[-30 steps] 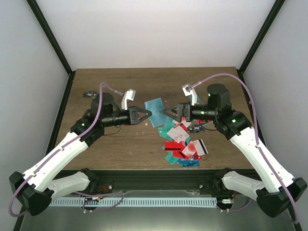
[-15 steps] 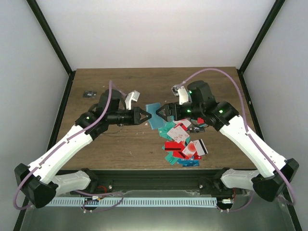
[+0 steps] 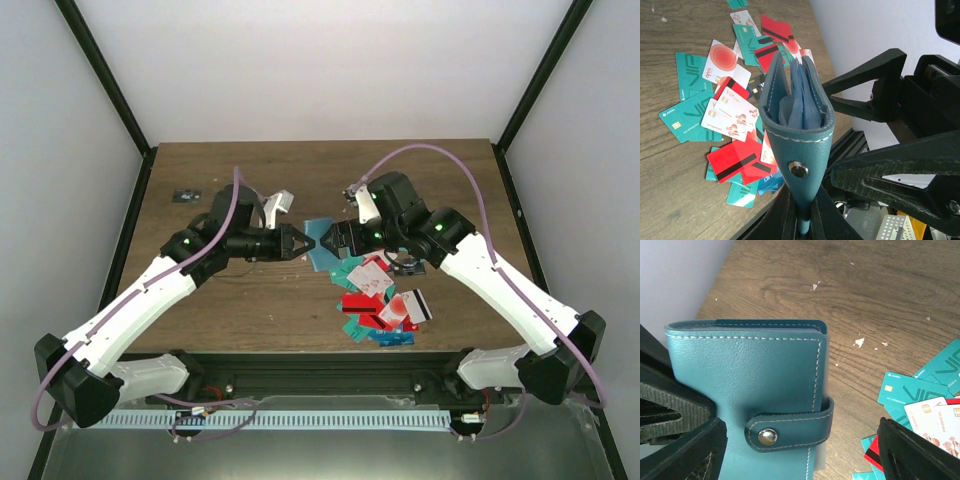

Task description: Put the credit cards into the card holder

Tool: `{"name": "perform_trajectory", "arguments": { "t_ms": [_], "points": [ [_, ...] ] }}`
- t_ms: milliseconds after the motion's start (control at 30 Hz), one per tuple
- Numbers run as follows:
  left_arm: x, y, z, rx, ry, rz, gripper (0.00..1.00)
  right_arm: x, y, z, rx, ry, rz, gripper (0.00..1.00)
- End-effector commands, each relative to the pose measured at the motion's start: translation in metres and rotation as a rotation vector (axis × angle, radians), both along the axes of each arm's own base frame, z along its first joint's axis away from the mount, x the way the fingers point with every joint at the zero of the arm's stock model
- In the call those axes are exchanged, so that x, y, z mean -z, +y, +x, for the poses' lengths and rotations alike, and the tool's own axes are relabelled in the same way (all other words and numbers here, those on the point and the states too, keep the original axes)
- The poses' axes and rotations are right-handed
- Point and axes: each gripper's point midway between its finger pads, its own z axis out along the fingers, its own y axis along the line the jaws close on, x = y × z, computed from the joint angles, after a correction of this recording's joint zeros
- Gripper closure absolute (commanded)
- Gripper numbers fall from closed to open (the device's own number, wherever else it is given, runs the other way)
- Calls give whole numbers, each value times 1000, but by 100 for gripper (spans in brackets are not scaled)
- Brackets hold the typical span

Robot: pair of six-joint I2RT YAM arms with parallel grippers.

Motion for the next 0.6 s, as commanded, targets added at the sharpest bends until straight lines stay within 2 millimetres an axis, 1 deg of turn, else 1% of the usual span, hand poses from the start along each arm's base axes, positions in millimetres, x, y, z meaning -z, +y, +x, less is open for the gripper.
{"name": "perform_trajectory", "arguments": {
  "t_ms": [0, 167, 367, 500, 567],
  "points": [
    [-9, -3, -3, 33, -27, -23, 96, 1, 0, -1, -7, -17, -15, 16],
    [-13, -5, -3, 39, -35, -45, 96, 10, 0, 4, 15, -19, -31, 18],
    [-17, -9, -6, 60, -30, -65, 96, 25, 4, 6, 11, 18, -49, 20],
    [-24, -8, -4, 44, -46, -83, 96, 28, 1, 7, 12, 13, -73, 21],
    [-24, -8, -4, 43, -47, -81, 96, 30, -1, 7, 13, 12, -82, 21]
  ]
}}
